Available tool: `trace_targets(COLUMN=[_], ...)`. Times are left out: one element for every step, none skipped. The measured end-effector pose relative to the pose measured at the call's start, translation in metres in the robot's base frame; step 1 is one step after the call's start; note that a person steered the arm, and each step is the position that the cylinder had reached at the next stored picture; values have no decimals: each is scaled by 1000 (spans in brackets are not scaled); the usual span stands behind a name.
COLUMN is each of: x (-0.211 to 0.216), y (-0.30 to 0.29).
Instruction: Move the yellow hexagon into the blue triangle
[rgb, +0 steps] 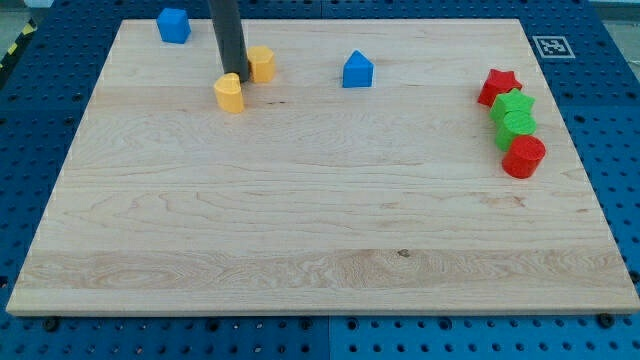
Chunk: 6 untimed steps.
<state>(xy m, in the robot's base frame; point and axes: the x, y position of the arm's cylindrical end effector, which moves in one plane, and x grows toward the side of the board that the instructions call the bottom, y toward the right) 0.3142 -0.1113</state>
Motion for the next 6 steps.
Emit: trace_targets(x=[0, -7, -31, -41, -39, -33], y=[3, 2, -11, -14, -10, 7])
